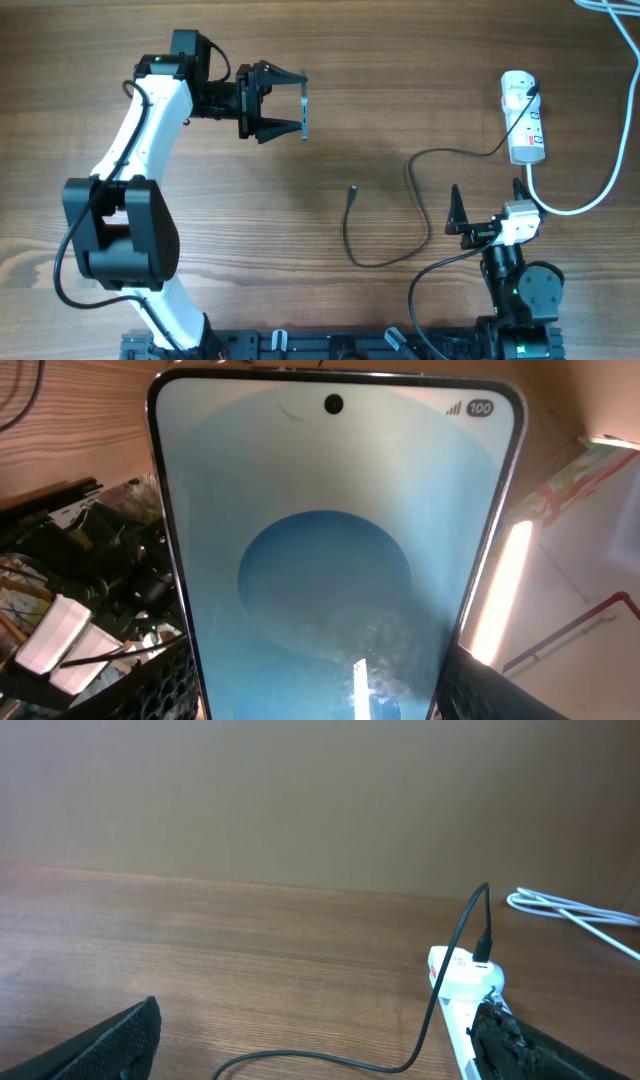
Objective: Plug charger to phone and switch on socket
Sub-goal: 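Hold the phone upright in the left gripper above the table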
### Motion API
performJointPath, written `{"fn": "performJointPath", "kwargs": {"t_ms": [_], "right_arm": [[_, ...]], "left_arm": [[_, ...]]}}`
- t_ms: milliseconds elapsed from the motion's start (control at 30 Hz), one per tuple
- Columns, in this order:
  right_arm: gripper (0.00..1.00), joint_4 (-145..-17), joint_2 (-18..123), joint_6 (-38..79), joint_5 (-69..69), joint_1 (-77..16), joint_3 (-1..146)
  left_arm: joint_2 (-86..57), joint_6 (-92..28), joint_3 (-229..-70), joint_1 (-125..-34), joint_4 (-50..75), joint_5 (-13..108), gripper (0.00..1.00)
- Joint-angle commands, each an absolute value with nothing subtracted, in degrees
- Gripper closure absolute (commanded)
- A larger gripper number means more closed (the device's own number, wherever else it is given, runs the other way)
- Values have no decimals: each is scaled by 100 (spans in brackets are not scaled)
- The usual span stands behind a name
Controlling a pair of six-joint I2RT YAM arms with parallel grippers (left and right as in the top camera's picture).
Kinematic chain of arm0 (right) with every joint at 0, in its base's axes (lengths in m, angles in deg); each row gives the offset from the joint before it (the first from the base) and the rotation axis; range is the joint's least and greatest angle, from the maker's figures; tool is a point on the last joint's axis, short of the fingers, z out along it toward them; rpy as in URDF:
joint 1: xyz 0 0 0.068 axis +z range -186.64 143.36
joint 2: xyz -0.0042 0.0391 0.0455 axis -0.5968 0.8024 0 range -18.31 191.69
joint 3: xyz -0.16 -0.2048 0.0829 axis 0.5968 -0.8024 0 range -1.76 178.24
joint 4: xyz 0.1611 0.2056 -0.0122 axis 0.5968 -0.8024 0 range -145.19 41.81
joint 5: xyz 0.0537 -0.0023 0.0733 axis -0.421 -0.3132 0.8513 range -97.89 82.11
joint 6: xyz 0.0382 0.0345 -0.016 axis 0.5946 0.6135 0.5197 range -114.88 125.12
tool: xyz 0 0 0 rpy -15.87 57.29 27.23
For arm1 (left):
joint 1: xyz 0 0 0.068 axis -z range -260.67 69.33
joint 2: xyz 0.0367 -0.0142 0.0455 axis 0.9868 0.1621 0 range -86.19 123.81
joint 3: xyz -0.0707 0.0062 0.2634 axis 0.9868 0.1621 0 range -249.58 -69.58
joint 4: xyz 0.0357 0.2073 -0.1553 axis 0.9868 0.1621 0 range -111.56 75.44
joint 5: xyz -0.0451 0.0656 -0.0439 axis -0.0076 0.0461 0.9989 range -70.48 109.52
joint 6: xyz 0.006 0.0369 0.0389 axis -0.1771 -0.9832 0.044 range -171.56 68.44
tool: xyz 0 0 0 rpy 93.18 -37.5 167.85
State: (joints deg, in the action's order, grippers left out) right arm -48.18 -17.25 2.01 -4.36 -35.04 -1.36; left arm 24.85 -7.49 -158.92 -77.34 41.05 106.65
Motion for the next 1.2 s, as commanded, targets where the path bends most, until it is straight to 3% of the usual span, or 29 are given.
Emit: {"fn": "performJointPath", "kwargs": {"t_ms": [0,1167], "right_arm": [[0,-4809,-1733,144,-509,-3534,-149],[0,-4809,-1733,146,-509,-3534,-149]], "left_arm": [[2287,-738,-15894,-7725,4110,10986,28],[2287,-736,-15894,-7725,4112,10988,29]]}}
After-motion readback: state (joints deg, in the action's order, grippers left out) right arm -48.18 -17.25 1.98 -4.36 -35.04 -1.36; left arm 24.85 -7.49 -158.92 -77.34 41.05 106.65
